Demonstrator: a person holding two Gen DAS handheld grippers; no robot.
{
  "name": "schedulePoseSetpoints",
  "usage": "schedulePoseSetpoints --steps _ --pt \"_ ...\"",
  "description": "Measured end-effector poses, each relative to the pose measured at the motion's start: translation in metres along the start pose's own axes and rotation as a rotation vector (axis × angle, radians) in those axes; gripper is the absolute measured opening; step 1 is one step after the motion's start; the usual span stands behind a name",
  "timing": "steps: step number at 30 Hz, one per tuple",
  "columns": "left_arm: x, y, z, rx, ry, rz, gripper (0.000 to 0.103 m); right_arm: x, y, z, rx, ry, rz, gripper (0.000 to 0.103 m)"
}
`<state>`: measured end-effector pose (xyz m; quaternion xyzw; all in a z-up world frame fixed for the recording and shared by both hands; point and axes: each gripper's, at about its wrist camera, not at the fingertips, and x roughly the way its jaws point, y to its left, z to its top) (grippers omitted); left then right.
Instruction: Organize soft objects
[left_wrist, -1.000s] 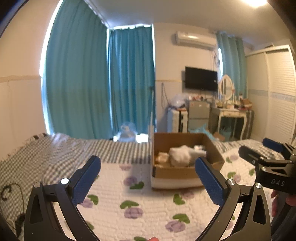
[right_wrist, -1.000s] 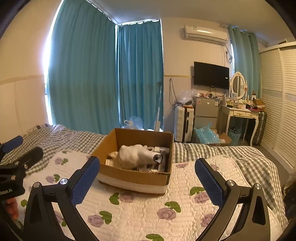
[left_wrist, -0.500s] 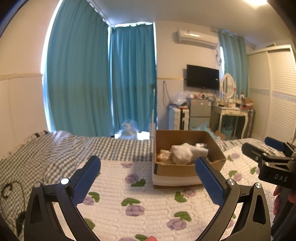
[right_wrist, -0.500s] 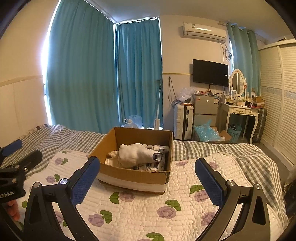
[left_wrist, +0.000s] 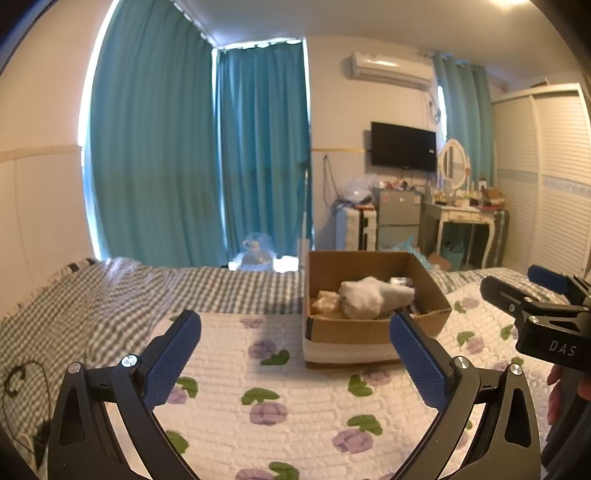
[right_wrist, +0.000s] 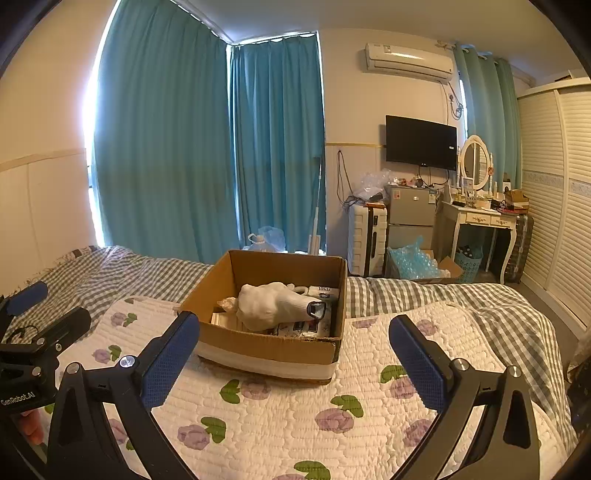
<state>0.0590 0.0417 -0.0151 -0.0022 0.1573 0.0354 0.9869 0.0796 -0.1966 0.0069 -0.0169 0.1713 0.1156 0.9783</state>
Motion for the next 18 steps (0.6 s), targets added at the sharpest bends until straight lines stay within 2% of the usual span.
schedulePoseSetpoints --steps 18 --pt "-0.0005 0.0011 -0.0001 -0.003 0.009 0.001 0.103 0.0038 -0.0006 -0.0033 0.010 0.011 0.000 0.103"
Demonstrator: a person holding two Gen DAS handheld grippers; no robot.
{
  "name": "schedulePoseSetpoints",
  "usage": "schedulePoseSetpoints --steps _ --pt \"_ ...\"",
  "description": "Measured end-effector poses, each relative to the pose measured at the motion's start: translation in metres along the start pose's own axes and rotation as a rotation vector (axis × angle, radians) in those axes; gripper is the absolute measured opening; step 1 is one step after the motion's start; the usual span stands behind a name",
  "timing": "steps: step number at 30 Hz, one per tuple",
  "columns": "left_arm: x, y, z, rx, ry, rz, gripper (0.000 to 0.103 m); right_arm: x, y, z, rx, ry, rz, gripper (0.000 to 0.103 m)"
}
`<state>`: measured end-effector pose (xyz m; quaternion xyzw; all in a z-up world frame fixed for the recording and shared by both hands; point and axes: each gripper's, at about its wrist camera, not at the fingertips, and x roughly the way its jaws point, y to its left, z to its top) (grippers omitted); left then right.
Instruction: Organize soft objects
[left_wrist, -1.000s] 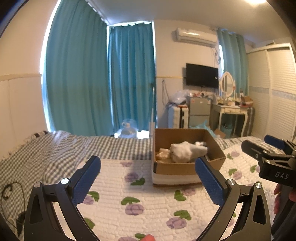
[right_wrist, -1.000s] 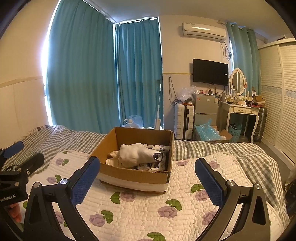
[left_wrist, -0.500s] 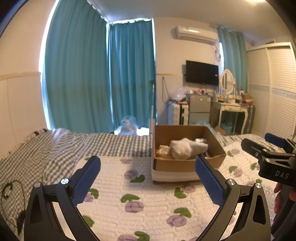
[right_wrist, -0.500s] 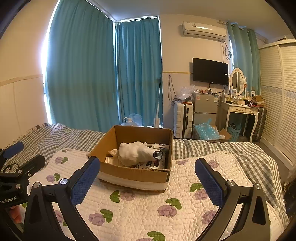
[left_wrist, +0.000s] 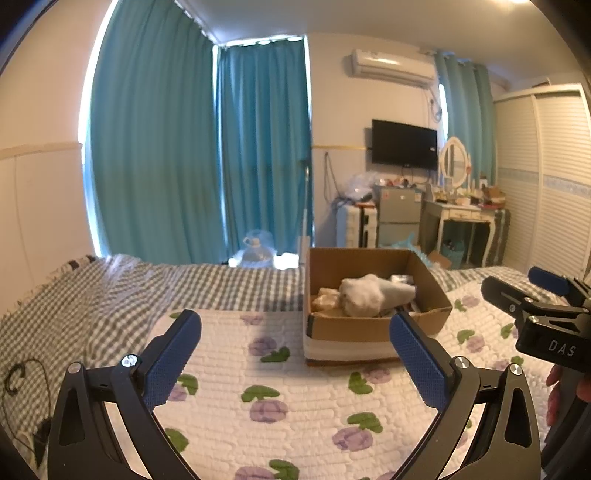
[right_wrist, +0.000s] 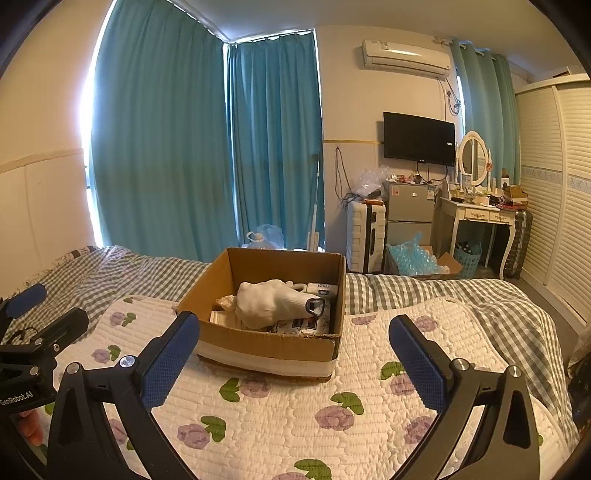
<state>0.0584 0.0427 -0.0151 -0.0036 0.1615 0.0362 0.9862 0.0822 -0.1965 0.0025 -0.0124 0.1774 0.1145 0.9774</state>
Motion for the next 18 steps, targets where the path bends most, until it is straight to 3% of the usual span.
schedulePoseSetpoints --steps 18 --pt "0.0004 0.0000 -0.0005 0.000 0.005 0.000 0.103 0.0028 0.0024 -0.0011 0.004 0.011 0.003 0.103"
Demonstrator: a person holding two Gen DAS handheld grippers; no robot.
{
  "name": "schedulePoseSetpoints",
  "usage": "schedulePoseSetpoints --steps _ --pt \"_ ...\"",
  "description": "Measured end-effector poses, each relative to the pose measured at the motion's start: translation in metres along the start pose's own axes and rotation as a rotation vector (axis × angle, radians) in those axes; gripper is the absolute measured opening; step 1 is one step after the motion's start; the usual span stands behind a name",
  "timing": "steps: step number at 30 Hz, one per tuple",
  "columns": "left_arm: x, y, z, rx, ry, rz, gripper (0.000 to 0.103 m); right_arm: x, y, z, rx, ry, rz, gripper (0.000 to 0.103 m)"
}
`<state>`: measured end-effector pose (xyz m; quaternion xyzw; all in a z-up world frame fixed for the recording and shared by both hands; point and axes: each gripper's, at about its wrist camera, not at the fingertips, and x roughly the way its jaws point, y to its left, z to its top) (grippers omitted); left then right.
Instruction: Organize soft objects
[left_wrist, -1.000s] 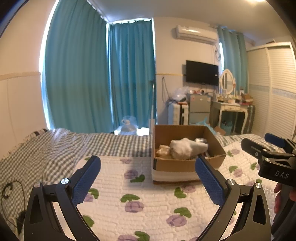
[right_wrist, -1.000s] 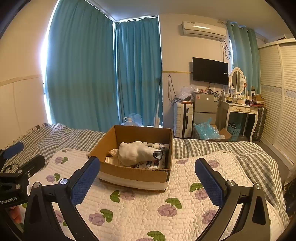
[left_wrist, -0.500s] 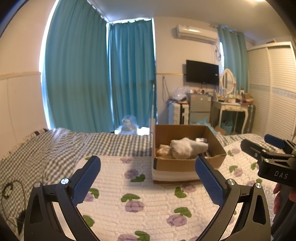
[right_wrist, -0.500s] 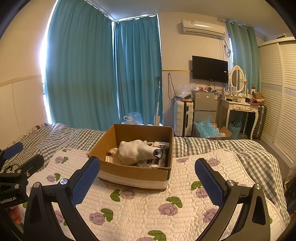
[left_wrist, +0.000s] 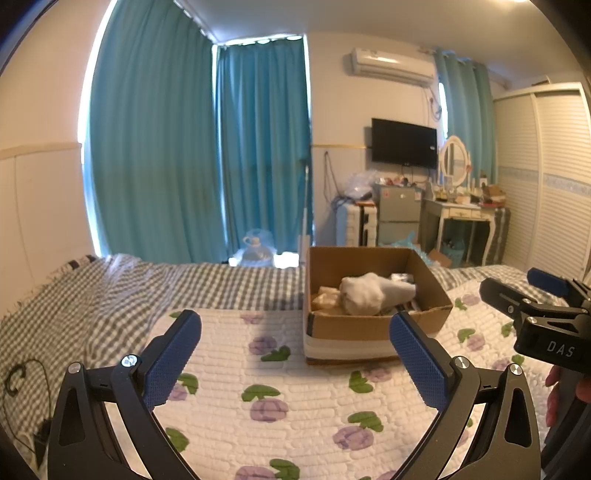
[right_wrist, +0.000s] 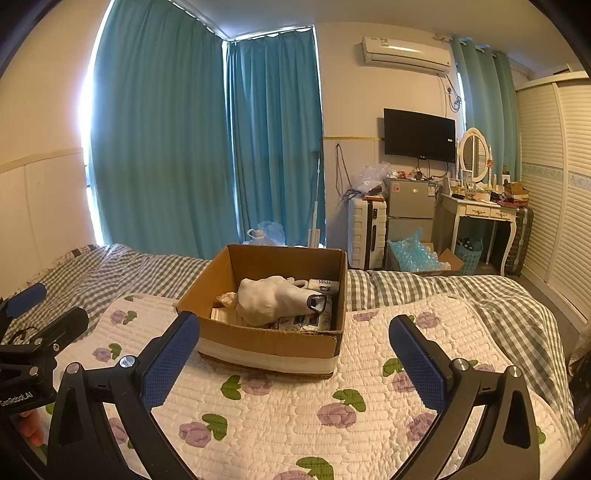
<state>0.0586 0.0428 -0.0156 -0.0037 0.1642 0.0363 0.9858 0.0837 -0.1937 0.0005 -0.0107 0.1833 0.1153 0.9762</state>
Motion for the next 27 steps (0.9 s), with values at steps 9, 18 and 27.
schedulePoseSetpoints --steps 9,18,27 --pt "0.0005 -0.0001 0.0003 0.001 0.000 -0.001 0.103 0.0007 0.0004 -0.0015 0.001 0.004 0.001 0.103" --pt "0.0004 0.0004 -0.0007 0.003 0.002 0.000 0.103 0.0009 0.0004 -0.0028 0.004 0.007 0.000 0.103" --pt "0.0002 0.0008 -0.0018 0.021 -0.003 -0.016 0.103 0.0021 0.0005 -0.0041 0.006 0.013 0.004 0.103"
